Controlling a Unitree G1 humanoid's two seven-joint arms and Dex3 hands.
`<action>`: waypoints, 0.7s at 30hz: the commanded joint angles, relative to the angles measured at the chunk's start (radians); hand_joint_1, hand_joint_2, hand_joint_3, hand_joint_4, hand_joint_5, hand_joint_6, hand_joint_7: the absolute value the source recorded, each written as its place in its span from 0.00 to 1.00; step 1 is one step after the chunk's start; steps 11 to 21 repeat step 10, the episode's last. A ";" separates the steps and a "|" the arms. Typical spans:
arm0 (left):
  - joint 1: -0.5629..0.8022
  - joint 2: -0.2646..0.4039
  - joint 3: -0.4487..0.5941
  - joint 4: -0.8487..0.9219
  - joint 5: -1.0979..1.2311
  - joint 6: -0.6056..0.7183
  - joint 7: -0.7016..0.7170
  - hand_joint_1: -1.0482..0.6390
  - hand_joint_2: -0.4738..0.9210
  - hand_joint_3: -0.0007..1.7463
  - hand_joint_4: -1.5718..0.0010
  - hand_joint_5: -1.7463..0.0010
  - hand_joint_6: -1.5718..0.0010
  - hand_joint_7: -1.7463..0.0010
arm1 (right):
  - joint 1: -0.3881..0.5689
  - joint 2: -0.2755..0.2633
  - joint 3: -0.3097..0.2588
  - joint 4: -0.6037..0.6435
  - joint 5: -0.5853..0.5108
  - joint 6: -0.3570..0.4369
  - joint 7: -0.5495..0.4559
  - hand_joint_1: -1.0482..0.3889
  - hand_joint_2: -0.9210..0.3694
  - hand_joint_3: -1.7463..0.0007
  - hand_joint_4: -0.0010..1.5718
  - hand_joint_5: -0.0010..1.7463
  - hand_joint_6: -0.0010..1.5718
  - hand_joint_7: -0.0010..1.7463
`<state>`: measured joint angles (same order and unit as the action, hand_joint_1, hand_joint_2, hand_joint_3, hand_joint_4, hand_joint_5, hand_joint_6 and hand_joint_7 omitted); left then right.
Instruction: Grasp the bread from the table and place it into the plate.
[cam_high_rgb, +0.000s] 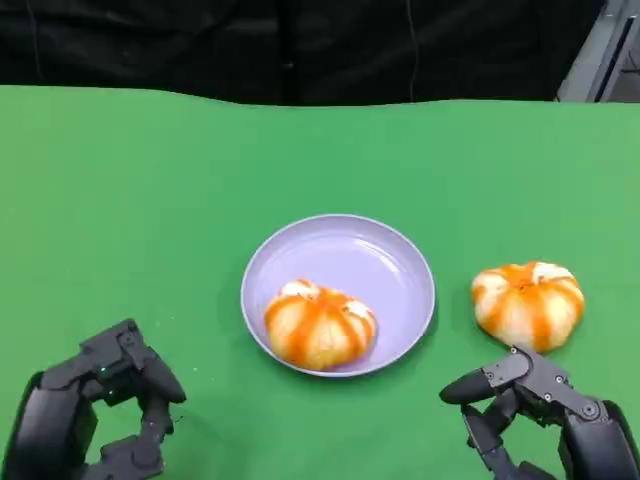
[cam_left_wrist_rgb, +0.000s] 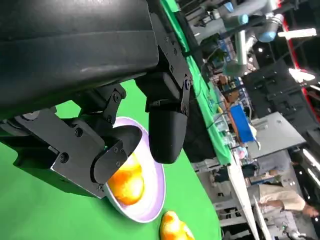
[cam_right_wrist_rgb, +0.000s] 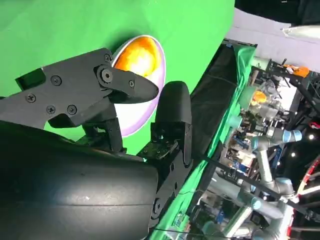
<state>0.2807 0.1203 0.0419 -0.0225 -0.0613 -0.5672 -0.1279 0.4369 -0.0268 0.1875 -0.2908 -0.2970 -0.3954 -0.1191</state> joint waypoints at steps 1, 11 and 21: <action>0.004 0.006 0.009 -0.001 -0.010 -0.001 -0.011 0.63 0.70 0.71 0.51 0.00 0.55 0.07 | 0.012 -0.007 -0.009 0.003 0.008 -0.013 -0.001 0.59 0.16 0.59 0.43 0.88 0.40 0.63; -0.002 0.018 0.012 0.011 -0.007 -0.025 -0.031 0.61 0.67 0.73 0.50 0.00 0.54 0.08 | 0.019 0.001 -0.001 -0.012 -0.001 -0.005 -0.003 0.59 0.14 0.61 0.43 0.88 0.40 0.63; -0.002 0.018 0.012 0.011 -0.007 -0.025 -0.031 0.61 0.67 0.73 0.50 0.00 0.54 0.08 | 0.019 0.001 -0.001 -0.012 -0.001 -0.005 -0.003 0.59 0.14 0.61 0.43 0.88 0.40 0.63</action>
